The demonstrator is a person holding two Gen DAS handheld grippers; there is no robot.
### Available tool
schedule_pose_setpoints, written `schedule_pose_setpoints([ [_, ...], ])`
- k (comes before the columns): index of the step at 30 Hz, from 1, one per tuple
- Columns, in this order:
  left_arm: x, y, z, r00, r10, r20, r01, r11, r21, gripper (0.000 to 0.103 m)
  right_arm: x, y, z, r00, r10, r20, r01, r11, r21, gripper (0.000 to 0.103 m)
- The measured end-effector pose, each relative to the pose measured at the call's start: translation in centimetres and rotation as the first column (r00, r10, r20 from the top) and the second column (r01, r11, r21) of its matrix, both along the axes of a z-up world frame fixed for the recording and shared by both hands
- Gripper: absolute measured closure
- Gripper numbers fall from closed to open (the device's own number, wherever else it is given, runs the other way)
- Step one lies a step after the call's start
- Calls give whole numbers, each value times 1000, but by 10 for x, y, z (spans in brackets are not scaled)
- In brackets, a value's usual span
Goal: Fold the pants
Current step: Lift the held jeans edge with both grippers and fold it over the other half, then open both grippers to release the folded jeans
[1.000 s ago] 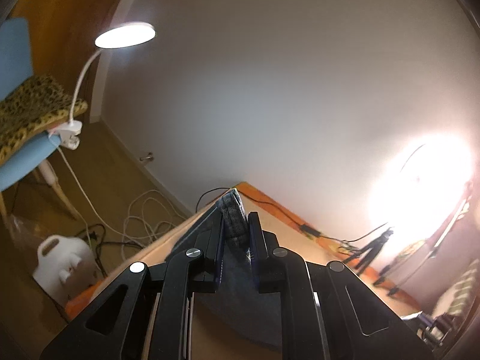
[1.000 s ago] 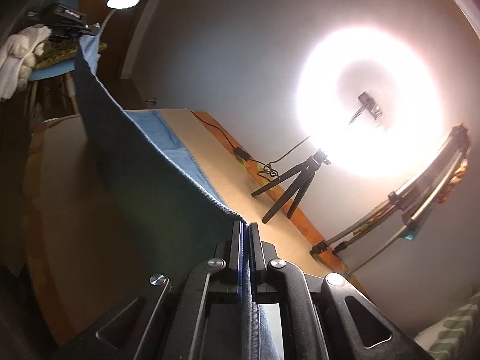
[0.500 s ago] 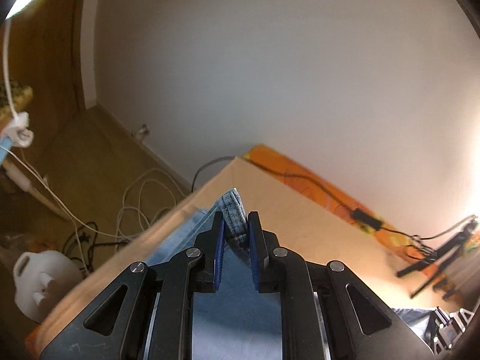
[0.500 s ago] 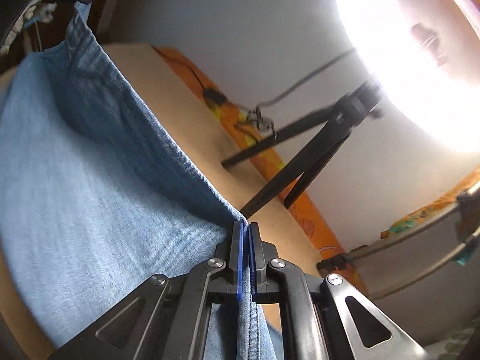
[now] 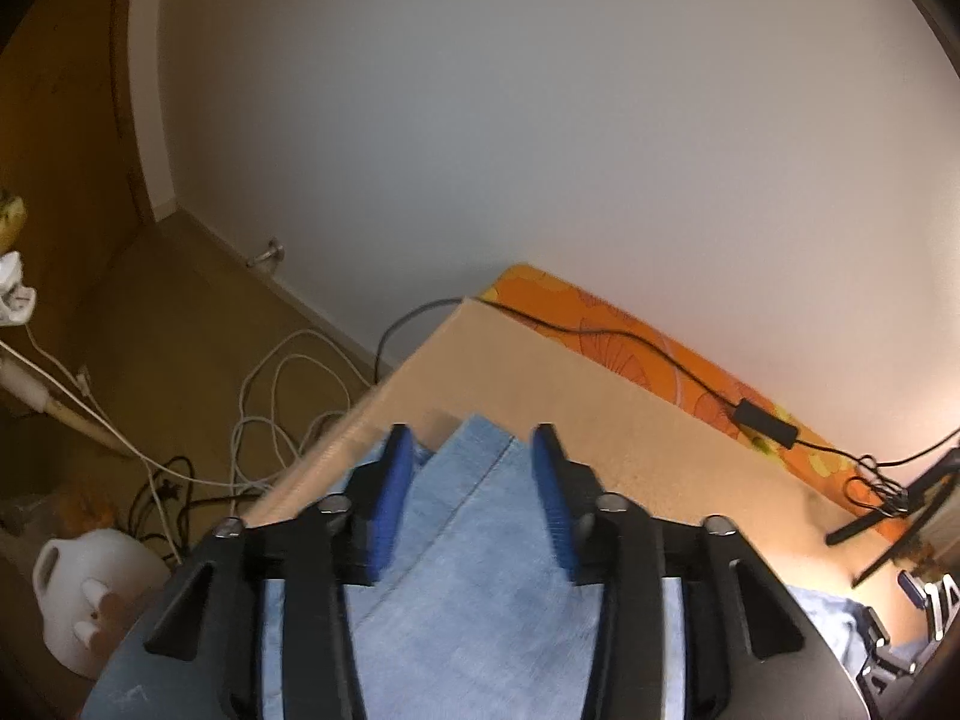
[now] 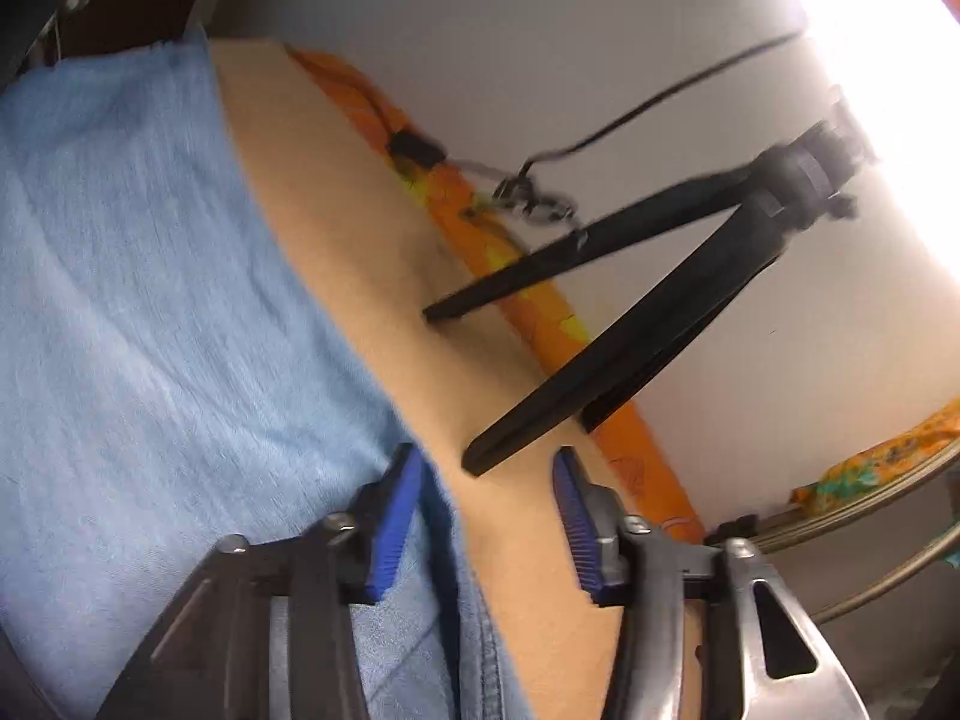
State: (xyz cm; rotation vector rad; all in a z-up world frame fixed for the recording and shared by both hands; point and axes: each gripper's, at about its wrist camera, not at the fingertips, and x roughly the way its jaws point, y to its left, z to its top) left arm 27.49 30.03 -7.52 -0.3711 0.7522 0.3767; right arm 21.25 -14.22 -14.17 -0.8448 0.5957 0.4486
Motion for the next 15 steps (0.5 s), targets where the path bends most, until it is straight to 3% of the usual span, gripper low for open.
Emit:
schedule_pose_setpoints([
  [4, -34, 17, 13, 999, -38, -6, 39, 999, 28, 58, -24, -8, 31, 1000, 25, -16, -24, 995, 92, 54],
  [7, -63, 32, 4, 996, -65, -60, 66, 998, 22, 58, -52, -19, 49, 994, 84, -77, -69, 982, 175, 54],
  [11, -97, 47, -18, 993, -83, -87, 77, 995, -62, 58, -96, -27, 55, 971, 174, -166, -133, 963, 235, 54],
  [15, -108, 49, -45, 988, -100, -115, 82, 986, -146, 58, -133, -31, 52, 960, 206, -190, -166, 964, 208, 54],
])
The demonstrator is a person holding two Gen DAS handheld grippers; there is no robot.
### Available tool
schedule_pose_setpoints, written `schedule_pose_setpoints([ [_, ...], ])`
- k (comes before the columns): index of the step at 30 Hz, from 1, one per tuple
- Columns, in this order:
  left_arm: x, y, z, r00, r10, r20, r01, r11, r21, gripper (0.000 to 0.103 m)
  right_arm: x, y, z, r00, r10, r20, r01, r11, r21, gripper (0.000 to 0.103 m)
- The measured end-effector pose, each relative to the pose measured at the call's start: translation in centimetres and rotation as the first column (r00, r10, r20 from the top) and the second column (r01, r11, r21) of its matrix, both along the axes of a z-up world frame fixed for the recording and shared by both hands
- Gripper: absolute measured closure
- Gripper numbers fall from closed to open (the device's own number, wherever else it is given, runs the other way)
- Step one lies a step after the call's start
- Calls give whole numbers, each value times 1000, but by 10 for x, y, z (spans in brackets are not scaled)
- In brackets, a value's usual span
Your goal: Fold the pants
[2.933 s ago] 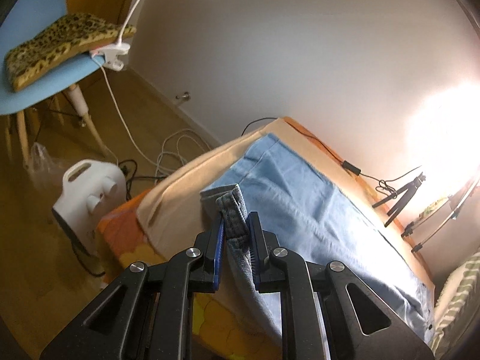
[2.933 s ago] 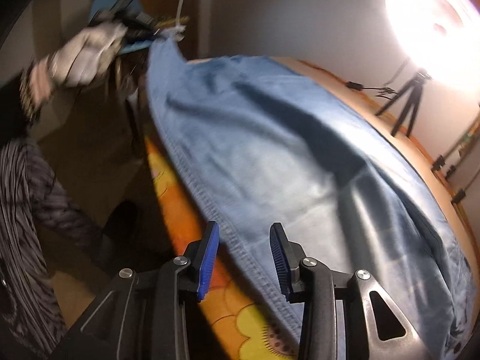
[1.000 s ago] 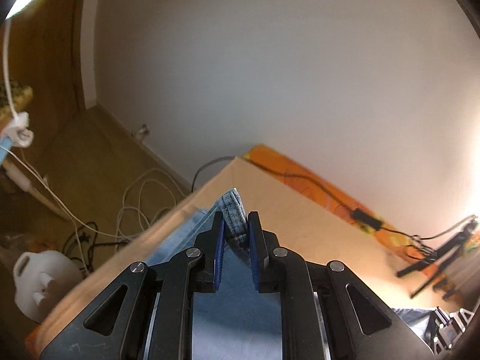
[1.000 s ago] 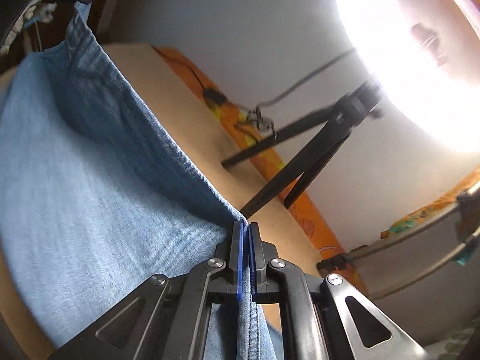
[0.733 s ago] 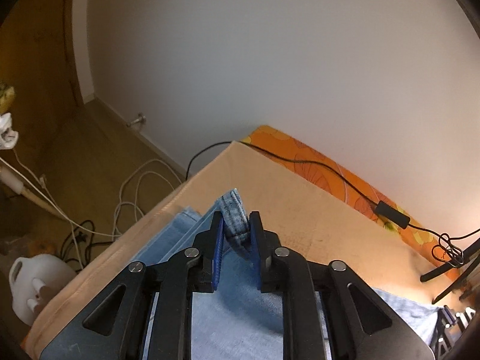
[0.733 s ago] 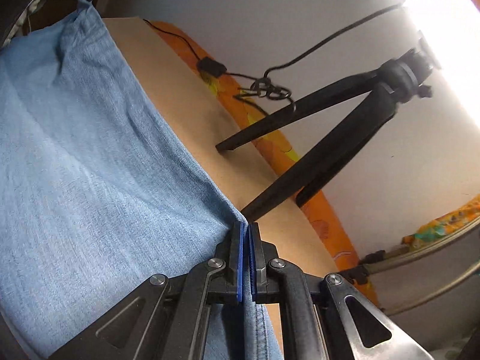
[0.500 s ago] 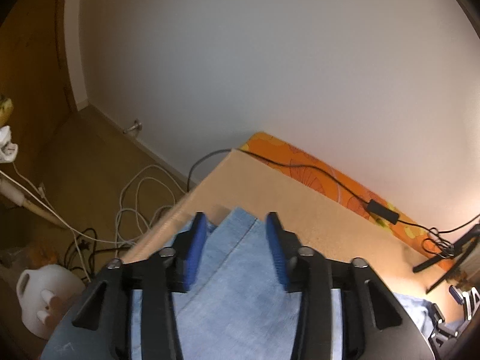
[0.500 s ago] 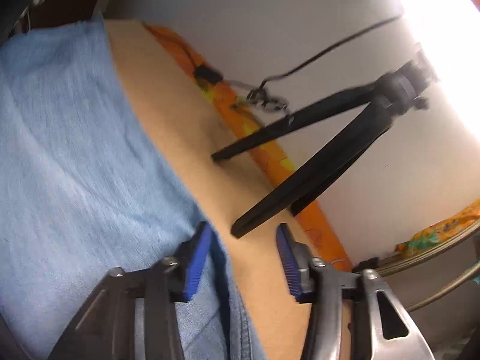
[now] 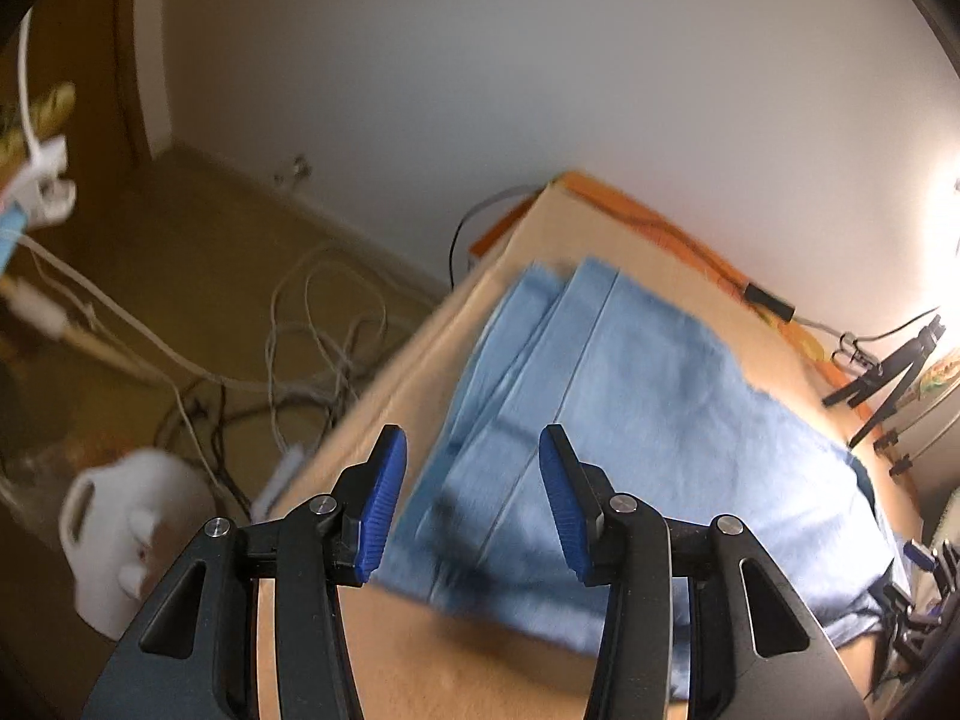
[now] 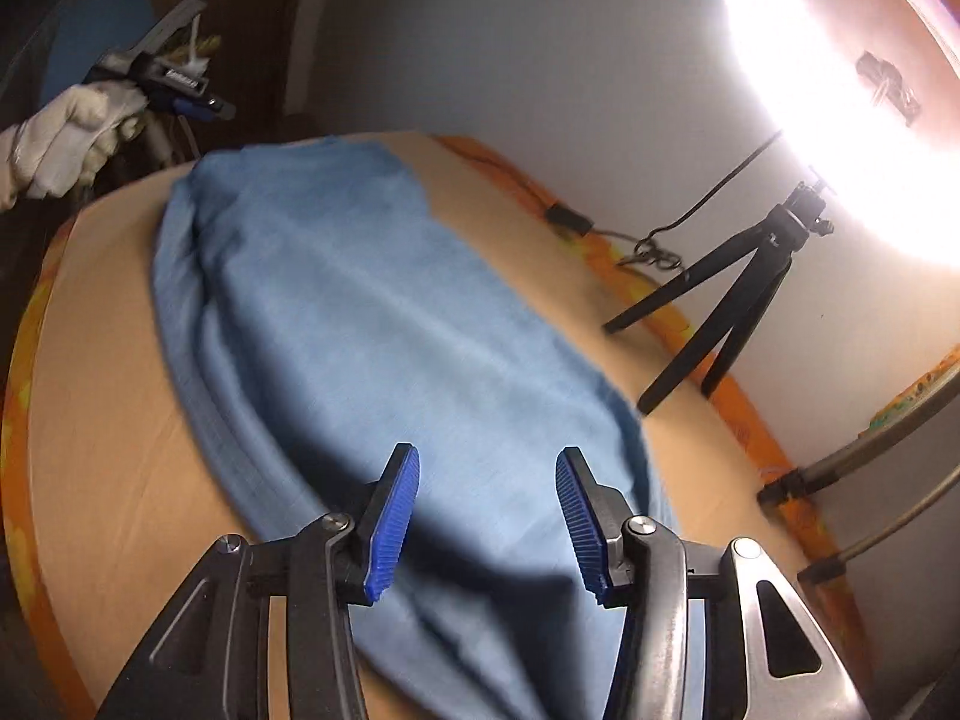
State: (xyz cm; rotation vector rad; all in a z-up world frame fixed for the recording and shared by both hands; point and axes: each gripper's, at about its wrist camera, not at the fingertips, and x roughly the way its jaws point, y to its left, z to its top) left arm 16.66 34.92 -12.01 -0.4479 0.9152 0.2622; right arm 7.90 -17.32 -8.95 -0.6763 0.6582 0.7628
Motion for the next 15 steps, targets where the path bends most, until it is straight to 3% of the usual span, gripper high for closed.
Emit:
schedule_pose_setpoints([
  [4, -1, -5, -19, 999, -31, -18, 30, 999, -28, 58, -6, -9, -10, 994, 17, -110, -18, 1000, -3, 55],
  [11, -6, -2, -32, 1000, -4, -10, 3, 996, -86, 54, -9, 1, -40, 990, 31, -137, -44, 995, -94, 52],
  [15, -6, -2, -29, 1000, -1, -5, 1, 996, -87, 54, 3, 1, -49, 986, -1, -165, -16, 995, -97, 52],
])
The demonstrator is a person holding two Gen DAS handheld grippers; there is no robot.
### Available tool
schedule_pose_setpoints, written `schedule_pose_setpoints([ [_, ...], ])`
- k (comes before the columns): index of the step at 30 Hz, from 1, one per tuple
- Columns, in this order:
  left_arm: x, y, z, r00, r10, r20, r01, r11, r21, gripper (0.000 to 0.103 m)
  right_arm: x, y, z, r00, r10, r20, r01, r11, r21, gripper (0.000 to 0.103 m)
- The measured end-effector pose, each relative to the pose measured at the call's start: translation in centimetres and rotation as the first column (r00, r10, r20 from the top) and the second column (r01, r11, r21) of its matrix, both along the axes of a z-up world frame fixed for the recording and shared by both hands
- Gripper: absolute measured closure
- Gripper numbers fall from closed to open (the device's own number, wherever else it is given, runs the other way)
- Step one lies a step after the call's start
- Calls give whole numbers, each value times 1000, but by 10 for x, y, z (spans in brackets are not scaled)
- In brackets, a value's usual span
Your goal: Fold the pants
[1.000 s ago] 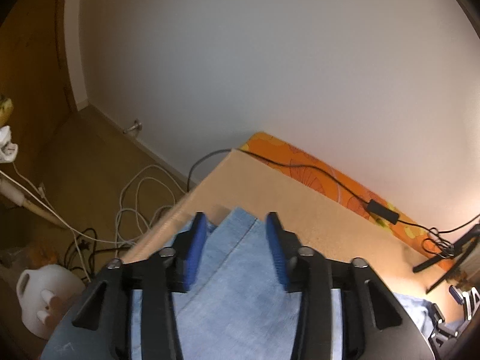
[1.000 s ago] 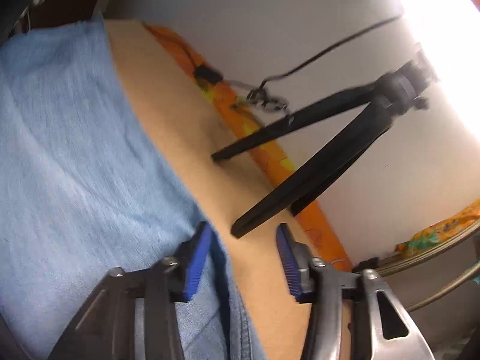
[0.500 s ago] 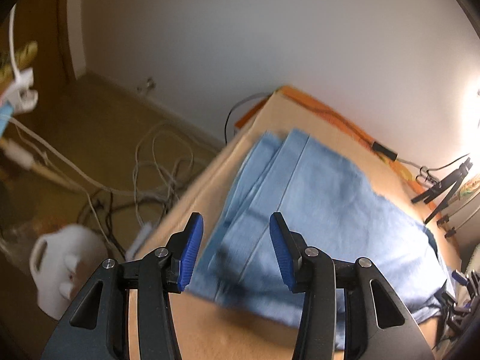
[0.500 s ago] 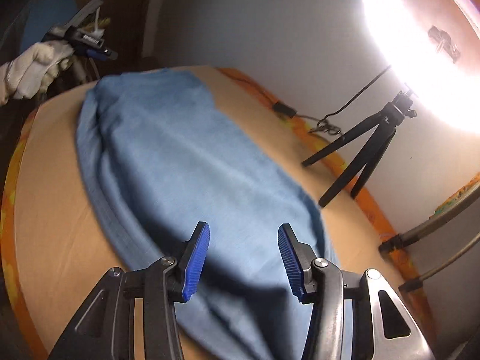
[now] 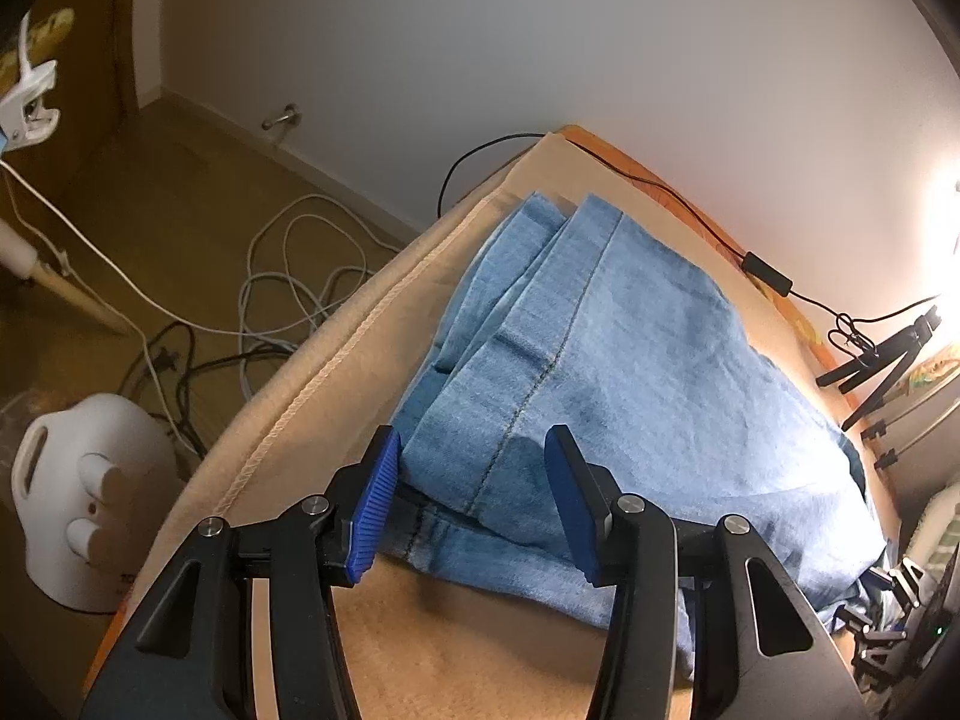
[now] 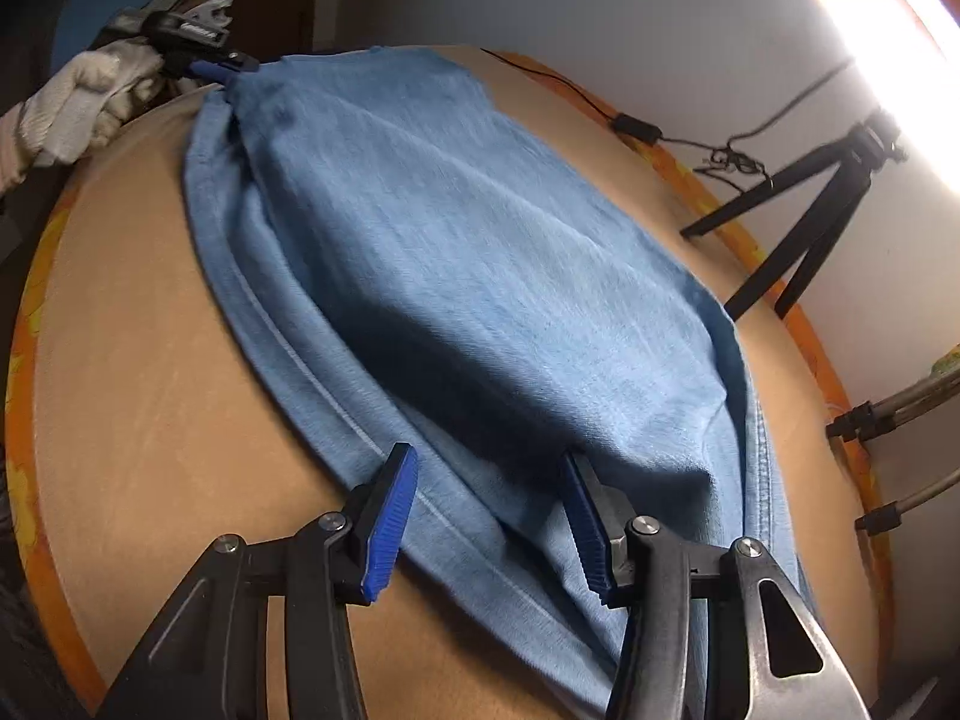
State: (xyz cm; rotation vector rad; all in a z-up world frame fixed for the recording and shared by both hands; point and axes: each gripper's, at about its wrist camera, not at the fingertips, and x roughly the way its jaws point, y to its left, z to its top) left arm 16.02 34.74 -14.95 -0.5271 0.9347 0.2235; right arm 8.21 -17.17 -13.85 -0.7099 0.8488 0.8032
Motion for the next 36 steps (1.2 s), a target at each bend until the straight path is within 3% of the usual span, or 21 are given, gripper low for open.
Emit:
schedule_pose_setpoints([
  [3, 1, -3, 1, 1000, -7, 3, 7, 1000, 16, 57, 7, -17, 5, 1000, -23, -21, 24, 999, 24, 52],
  [5, 3, -6, 1, 1000, -17, 1, 17, 999, 39, 74, 9, -29, 5, 999, -36, -9, 36, 999, 6, 52],
  [7, 5, -9, 0, 1000, -24, 3, 24, 999, 43, 80, 13, -43, 1, 998, -54, -16, 54, 998, -12, 53],
  [12, 8, -16, 0, 1000, -18, 12, 17, 998, 63, 86, 25, -58, -5, 995, -98, -35, 98, 995, -6, 54],
  [13, 8, -16, 0, 1000, -17, 11, 16, 998, 65, 87, 25, -57, -6, 995, -94, -32, 93, 996, -8, 56],
  [15, 7, -16, 2, 1000, -14, 17, 13, 998, 64, 88, 24, -52, -9, 997, -71, -34, 70, 997, -17, 72],
  [17, 6, -15, 5, 1000, -10, 27, 8, 998, 63, 89, 22, -48, -7, 998, -61, -22, 61, 998, -24, 93],
  [19, 5, -13, 10, 999, -7, 40, 4, 998, 59, 89, 19, -47, -2, 998, -56, 16, 56, 998, -28, 101],
  [28, -10, -14, 36, 993, -8, 119, 1, 998, 62, 90, 10, -67, 59, 995, -81, 54, 76, 993, 95, 103],
  [32, -19, -12, 27, 995, -9, 96, 2, 997, 77, 90, -2, -62, 47, 999, -40, 10, 39, 997, 73, 103],
  [36, -24, -8, 9, 998, 7, 67, -10, 999, 50, 90, -18, -53, 13, 999, 24, -32, -25, 999, -42, 103],
])
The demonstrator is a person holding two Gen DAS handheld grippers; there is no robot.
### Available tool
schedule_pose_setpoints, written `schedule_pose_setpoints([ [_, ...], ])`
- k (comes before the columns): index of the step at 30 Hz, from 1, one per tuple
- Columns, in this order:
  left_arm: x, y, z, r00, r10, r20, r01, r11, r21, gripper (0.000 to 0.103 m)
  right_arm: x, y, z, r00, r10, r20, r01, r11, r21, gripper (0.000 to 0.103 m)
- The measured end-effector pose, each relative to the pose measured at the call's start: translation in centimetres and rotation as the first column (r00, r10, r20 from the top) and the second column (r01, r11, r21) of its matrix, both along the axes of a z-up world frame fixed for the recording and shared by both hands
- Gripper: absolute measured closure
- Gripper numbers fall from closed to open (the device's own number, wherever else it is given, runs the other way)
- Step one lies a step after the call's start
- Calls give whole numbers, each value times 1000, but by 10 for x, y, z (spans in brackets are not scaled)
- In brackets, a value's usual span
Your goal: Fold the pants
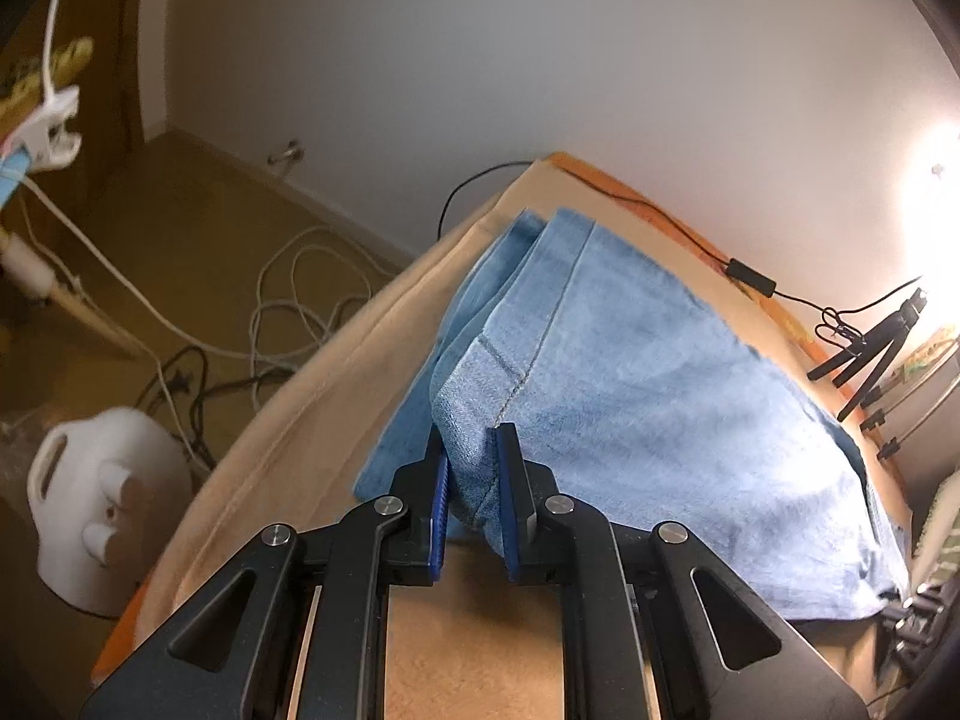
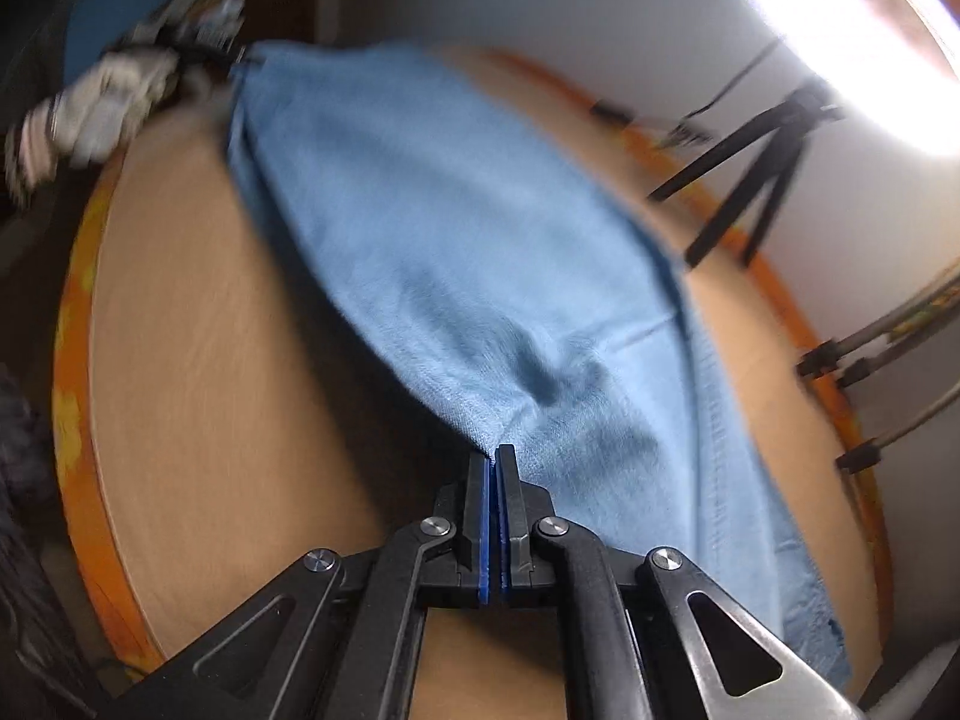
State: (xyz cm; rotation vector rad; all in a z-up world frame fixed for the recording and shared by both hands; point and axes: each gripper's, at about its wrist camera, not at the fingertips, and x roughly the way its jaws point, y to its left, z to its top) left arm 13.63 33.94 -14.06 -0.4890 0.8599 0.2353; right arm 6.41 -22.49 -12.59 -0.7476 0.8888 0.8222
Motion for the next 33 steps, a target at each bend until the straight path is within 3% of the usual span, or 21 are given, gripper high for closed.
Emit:
schedule_pose_setpoints([
  [3, 1, -3, 0, 1000, -4, 7, 4, 1000, 12, 90, -1, 6, -9, 999, 34, -13, -34, 998, -50, 98],
  [4, 1, -4, 3, 1000, -8, 12, 7, 1000, 18, 90, 2, 8, -4, 999, 33, -22, -34, 999, -33, 92],
  [5, 2, -4, 5, 1000, -11, 18, 11, 1000, 20, 90, 6, 11, 5, 999, 27, -30, -27, 1000, 4, 75],
  [7, 1, -4, 10, 999, -17, 32, 17, 1000, 18, 90, 15, 19, 26, 999, 30, -22, -28, 996, 83, 67],
  [12, -2, -11, 15, 998, -58, 34, 55, 996, 71, 90, 46, 79, 66, 998, 65, 26, -69, 981, 184, 67],
  [16, -2, -11, 10, 997, -72, 30, 70, 995, 73, 90, 79, 152, 72, 995, 96, 25, -99, 966, 238, 67],
  [24, -1, -10, 4, 993, -116, 36, 112, 990, 87, 90, 137, 292, 57, 990, 136, -48, -115, 943, 312, 67],
  [33, -1, -12, -2, 989, -139, 42, 135, 986, 97, 90, 180, 393, 25, 986, 133, -102, -97, 948, 302, 49],
])
